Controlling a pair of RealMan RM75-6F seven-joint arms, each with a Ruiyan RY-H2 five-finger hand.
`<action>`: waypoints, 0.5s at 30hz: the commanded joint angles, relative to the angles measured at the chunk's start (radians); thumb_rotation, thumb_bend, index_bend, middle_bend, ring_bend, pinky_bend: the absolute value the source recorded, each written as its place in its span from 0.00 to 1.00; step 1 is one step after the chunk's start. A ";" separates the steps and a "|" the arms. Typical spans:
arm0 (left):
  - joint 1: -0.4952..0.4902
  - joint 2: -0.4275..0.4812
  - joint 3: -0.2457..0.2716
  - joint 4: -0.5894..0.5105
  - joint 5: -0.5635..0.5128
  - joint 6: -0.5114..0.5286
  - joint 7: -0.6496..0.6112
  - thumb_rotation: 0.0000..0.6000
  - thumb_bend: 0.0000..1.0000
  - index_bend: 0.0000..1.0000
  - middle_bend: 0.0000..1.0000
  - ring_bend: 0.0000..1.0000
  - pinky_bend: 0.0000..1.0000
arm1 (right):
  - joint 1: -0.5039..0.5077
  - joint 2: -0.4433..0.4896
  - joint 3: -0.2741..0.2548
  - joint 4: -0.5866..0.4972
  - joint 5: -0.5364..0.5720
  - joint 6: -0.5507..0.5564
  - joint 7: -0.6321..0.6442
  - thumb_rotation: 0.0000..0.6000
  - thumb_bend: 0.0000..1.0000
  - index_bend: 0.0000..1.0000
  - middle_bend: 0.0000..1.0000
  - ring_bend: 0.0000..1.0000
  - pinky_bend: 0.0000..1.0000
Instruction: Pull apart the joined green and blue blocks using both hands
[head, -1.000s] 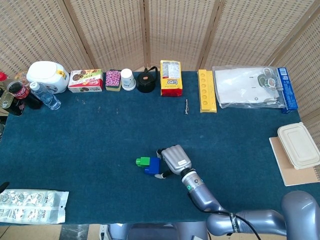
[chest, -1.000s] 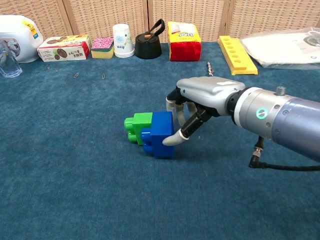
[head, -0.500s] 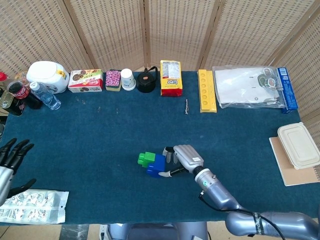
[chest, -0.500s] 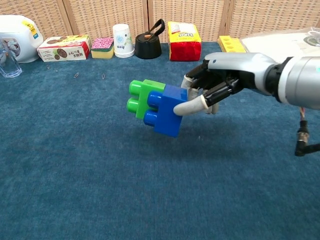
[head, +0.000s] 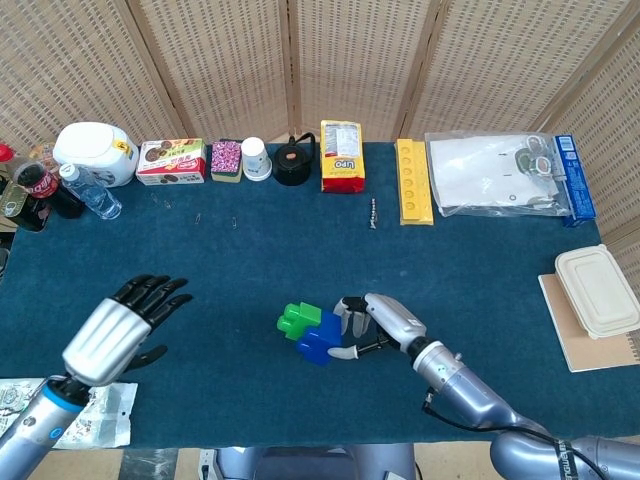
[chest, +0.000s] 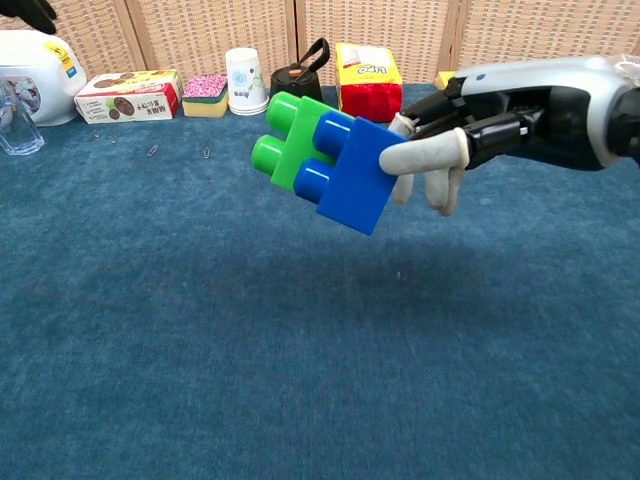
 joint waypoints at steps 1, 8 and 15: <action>-0.073 -0.024 -0.051 -0.056 -0.093 -0.088 0.044 1.00 0.18 0.30 0.28 0.31 0.33 | -0.020 0.011 -0.011 0.000 -0.043 0.024 0.026 0.63 0.21 0.56 0.51 0.59 0.49; -0.166 -0.050 -0.106 -0.099 -0.278 -0.197 0.078 1.00 0.18 0.32 0.28 0.31 0.37 | -0.027 -0.017 -0.041 0.021 -0.090 0.099 -0.013 0.62 0.21 0.57 0.52 0.59 0.49; -0.262 -0.082 -0.162 -0.115 -0.489 -0.293 0.000 1.00 0.23 0.37 0.28 0.32 0.37 | -0.037 -0.046 -0.074 0.026 -0.135 0.176 -0.081 0.62 0.22 0.57 0.52 0.59 0.49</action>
